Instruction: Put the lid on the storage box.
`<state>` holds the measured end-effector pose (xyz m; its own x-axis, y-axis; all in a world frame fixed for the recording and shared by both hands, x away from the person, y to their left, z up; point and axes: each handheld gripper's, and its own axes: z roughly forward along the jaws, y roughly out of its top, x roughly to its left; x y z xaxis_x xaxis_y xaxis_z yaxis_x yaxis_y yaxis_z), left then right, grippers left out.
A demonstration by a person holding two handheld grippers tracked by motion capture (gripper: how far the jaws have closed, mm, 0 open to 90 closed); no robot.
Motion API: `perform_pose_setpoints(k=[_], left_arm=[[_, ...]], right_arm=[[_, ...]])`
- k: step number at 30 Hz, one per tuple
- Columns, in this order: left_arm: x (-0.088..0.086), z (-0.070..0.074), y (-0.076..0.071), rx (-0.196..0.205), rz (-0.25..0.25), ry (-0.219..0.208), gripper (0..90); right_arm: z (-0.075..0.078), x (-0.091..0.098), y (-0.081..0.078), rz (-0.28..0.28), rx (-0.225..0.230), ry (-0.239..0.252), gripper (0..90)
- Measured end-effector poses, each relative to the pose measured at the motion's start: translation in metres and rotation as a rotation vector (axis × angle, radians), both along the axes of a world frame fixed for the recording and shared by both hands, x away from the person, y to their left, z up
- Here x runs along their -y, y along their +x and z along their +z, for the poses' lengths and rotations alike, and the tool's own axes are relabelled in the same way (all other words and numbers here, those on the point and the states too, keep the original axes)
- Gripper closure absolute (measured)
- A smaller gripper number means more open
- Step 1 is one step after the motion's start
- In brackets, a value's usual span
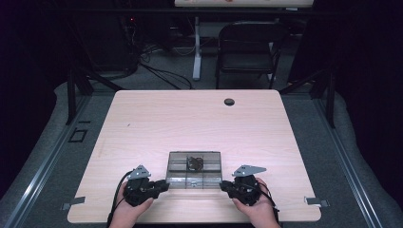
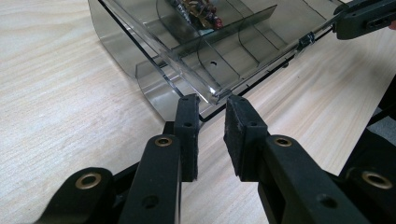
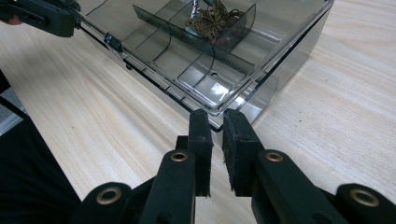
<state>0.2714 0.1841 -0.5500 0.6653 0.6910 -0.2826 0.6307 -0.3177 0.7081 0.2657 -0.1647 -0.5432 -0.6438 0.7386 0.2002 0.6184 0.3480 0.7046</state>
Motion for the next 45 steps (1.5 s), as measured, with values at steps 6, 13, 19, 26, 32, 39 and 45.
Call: perform_pose_setpoints(k=[6,13,19,26,32,39,45], left_arm=[[0.0011,-0.0014,0.0,0.0,0.004,0.007,73.2],[0.0015,-0.0023,-0.0001,-0.002,0.003,0.021,72.8],[0.001,-0.0032,0.0002,-0.007,0.007,0.025,72.2],[0.0009,-0.0041,0.0001,-0.018,0.005,0.021,70.9],[0.0012,-0.0049,-0.0001,-0.02,0.009,0.013,66.6],[0.0004,-0.0059,0.0006,-0.028,0.011,0.006,59.5],[-0.0003,-0.0056,0.0007,-0.024,0.02,-0.002,53.9]], right_arm=[[-0.0009,-0.0015,-0.0008,-0.003,0.004,-0.009,80.9],[-0.0016,-0.0021,-0.0011,0.0,0.003,-0.017,80.1],[-0.0021,-0.0023,-0.0013,0.001,-0.001,-0.02,78.9],[-0.0029,-0.0025,-0.0013,-0.001,-0.006,-0.025,77.4],[-0.0033,-0.002,-0.001,-0.002,-0.012,-0.022,74.8],[-0.0035,-0.0017,-0.0009,-0.003,-0.004,-0.011,65.8],[-0.0035,-0.0011,-0.0007,-0.007,-0.013,-0.003,60.0]])
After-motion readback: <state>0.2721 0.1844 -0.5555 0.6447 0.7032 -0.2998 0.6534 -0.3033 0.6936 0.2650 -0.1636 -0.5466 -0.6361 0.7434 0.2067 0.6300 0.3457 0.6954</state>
